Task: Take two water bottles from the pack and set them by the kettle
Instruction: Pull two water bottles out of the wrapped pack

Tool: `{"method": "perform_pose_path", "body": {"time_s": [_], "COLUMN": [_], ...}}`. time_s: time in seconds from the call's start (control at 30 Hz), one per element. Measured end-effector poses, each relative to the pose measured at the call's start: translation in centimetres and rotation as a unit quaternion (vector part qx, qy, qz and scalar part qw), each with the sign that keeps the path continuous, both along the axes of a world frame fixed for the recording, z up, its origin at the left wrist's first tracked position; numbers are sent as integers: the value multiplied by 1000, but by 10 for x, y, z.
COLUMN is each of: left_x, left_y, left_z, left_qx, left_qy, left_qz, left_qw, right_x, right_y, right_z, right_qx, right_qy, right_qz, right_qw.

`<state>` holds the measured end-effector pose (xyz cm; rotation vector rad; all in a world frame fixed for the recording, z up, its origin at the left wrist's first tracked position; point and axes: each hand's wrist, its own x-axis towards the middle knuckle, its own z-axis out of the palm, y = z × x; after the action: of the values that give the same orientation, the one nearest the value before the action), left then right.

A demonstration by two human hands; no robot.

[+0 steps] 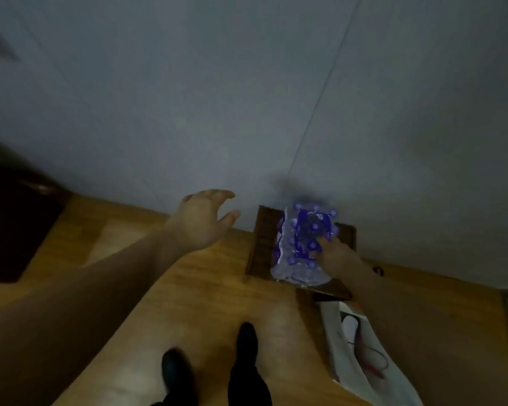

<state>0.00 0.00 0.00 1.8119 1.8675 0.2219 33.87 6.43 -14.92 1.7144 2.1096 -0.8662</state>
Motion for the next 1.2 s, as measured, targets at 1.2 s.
{"method": "perform_pose_path", "body": {"time_s": [1.2], "left_x": [100], "left_y": [55], "left_z": [-76], "left_qx": [24], "left_qy": [-217], "left_qz": [-7], "left_qw": [976], "right_x": [-4], "right_y": [64], "right_z": [126], "right_qx": [51], "right_qy": [461], "right_qz": [-152], "right_qw": [873]}}
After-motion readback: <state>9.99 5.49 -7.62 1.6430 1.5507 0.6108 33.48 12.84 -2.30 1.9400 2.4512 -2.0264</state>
